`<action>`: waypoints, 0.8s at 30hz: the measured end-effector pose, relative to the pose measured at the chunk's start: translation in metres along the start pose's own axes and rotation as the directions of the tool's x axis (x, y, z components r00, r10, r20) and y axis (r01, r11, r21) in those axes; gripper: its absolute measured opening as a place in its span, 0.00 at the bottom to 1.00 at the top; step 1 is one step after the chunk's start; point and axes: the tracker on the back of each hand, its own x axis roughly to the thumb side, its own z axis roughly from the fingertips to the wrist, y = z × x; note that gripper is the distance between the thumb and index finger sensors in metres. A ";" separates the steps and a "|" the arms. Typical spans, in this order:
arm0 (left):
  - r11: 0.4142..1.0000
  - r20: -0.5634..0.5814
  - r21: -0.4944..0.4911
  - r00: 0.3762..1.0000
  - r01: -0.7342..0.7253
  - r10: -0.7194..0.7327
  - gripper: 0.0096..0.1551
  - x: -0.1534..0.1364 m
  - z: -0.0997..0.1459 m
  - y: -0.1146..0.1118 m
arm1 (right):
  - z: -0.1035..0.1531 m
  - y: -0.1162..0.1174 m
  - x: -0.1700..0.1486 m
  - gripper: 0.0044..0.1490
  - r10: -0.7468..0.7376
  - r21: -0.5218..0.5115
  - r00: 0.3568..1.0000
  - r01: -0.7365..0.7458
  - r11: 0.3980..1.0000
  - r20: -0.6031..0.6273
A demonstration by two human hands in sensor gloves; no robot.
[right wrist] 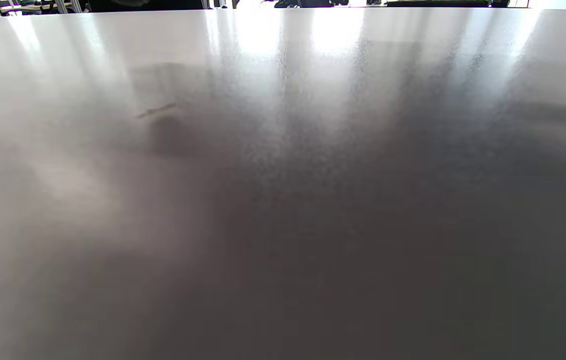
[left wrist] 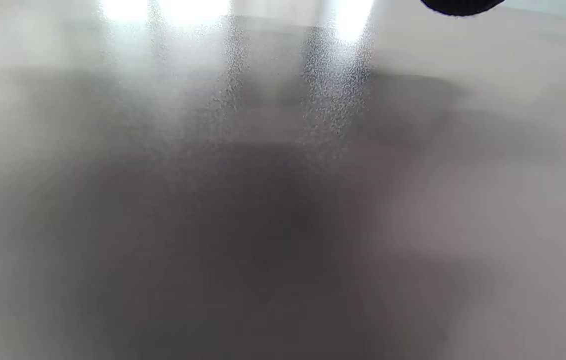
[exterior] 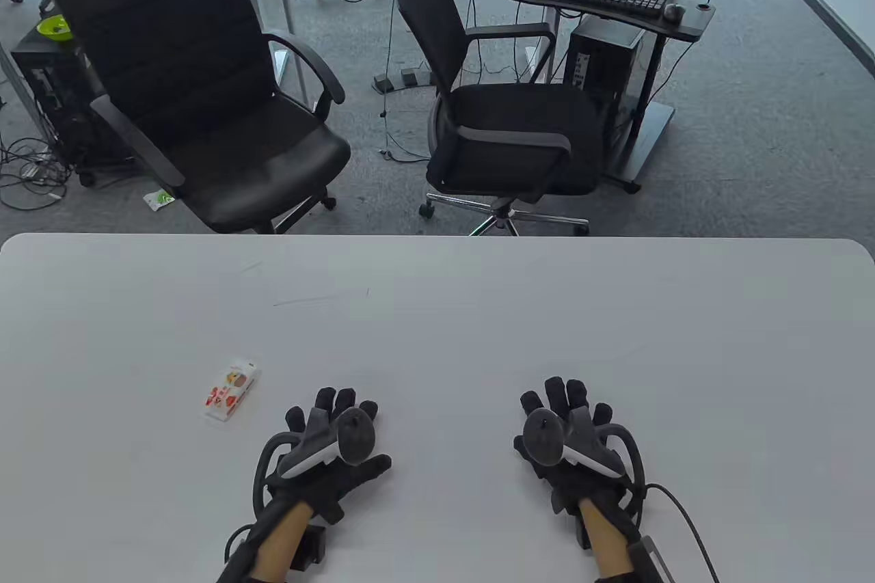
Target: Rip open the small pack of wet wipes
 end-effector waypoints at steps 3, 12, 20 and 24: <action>1.000 -0.010 0.008 1.000 -0.016 0.016 0.50 -0.004 0.002 0.001 | 0.000 0.001 0.000 0.42 -0.005 0.015 1.000 0.005 1.000 -0.001; 0.995 -0.052 0.075 0.997 -0.062 0.066 0.50 -0.017 0.005 0.005 | 0.000 0.001 0.000 0.42 -0.004 0.003 1.000 0.004 1.000 0.009; 0.958 -0.220 0.257 0.958 -0.124 0.183 0.55 -0.067 0.009 0.036 | 0.000 0.001 0.001 0.42 -0.007 -0.006 1.000 0.007 1.000 0.020; 0.951 -0.360 0.297 0.913 -0.085 0.194 0.60 -0.100 0.005 0.044 | -0.001 0.001 0.000 0.42 -0.007 -0.012 1.000 0.007 1.000 0.019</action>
